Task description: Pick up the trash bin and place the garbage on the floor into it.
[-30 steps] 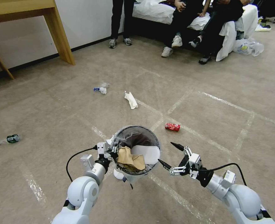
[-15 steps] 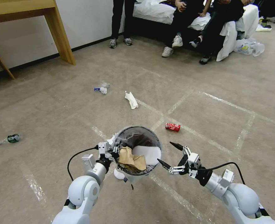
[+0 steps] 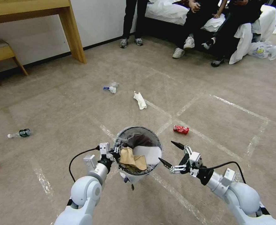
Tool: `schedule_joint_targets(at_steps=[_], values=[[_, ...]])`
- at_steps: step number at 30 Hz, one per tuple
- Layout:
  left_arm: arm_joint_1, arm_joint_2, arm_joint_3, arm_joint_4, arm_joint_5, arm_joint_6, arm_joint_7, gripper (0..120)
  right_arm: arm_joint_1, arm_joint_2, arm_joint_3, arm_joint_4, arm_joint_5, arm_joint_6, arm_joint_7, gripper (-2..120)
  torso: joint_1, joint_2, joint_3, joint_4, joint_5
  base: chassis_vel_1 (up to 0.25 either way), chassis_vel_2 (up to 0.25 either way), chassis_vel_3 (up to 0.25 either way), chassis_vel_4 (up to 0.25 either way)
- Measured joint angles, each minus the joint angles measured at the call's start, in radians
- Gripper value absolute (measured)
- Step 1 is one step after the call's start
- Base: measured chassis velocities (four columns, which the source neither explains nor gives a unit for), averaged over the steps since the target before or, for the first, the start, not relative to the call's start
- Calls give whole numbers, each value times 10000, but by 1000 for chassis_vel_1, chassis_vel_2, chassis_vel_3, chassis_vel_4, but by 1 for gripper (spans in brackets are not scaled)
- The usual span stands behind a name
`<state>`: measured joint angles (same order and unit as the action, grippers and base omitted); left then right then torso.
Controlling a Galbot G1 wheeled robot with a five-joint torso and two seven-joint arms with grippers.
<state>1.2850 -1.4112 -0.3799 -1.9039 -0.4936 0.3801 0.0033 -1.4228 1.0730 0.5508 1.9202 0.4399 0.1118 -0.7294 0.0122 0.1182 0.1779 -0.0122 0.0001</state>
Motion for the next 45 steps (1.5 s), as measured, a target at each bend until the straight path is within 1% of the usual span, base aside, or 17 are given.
schedule_joint_targets(at_steps=[9,15,21,22,26,36,38,45], values=[[-52,117,-13,-3,-41,22,-48,1,78,-11,7,-52,35,-8,12,100,0,0,0,0,-1,0,0,0,0],[-56,228,-134,-67,-142,173,2,1,135,-10,7,-114,39,-16,15,100,0,0,0,0,-1,0,0,0,0],[-61,358,-257,-91,-172,191,8,1,186,-36,9,-140,72,-17,15,100,0,0,0,0,-1,0,0,0,0],[-24,450,-333,-136,-212,198,7,1,223,-43,11,-155,94,-17,15,100,0,0,0,0,0,0,0,0,0],[47,536,-413,-149,-362,229,0,1,255,-37,41,-159,121,-16,18,100,0,0,0,1,-1,24,25,25,28],[180,694,-432,-291,-572,292,137,1,244,-125,223,-207,201,-12,24,100,0,0,0,0,-1,66,60,74,66],[215,743,-456,-343,-685,436,145,1,277,-114,224,-256,209,5,24,100,0,0,0,0,-1,97,97,107,83],[177,713,-454,-230,-562,116,-34,1,319,-28,164,-306,208,16,23,100,0,0,0,4,-1,130,132,125,117]])
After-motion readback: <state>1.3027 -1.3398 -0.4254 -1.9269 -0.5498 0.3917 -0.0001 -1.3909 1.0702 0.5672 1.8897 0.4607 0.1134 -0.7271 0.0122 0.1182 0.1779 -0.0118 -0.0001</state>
